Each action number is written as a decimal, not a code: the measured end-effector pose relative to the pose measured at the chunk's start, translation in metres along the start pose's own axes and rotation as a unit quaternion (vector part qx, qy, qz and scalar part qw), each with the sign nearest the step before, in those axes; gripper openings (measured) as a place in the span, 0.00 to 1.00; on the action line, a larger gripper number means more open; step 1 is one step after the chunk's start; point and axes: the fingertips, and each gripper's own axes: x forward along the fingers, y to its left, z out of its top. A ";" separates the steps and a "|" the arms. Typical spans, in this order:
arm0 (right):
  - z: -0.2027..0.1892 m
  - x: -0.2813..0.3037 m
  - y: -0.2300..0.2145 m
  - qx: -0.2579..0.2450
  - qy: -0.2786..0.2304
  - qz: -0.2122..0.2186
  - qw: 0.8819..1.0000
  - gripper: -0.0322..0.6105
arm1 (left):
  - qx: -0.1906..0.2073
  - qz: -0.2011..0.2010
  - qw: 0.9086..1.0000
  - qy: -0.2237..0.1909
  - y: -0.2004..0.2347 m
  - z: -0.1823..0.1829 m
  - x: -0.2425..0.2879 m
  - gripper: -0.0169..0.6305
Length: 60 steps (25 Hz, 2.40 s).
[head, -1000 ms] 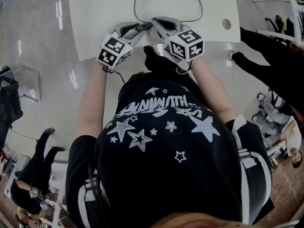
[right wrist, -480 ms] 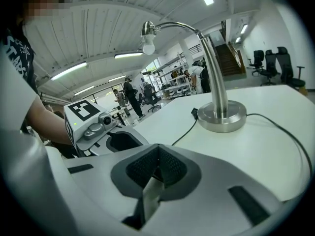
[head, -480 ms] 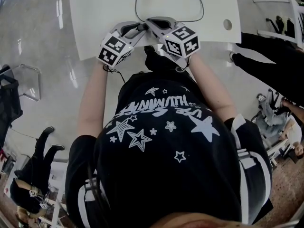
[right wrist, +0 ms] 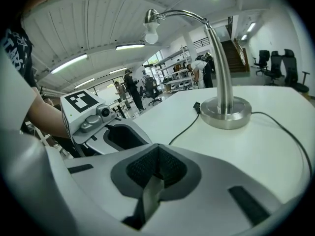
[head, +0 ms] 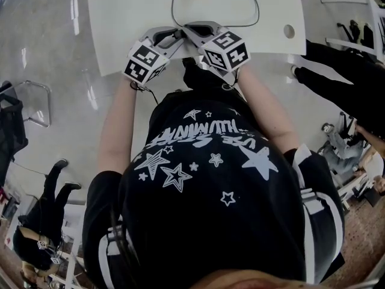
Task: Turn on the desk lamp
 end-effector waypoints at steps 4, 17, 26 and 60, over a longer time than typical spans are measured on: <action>-0.002 -0.001 -0.002 0.011 -0.001 0.001 1.000 0.06 | 0.001 -0.002 1.000 0.002 -0.002 -0.001 0.002 0.23; -0.004 -0.001 -0.006 0.026 0.002 -0.004 1.000 0.06 | -0.002 -0.001 1.000 0.001 -0.001 0.000 0.003 0.23; -0.006 -0.003 -0.009 0.040 -0.004 -0.003 0.999 0.06 | -0.012 0.004 1.000 -0.001 -0.002 0.001 0.006 0.23; 0.001 -0.045 0.005 0.026 -0.067 -0.035 0.997 0.06 | -0.038 0.100 0.994 -0.023 -0.006 0.002 -0.021 0.29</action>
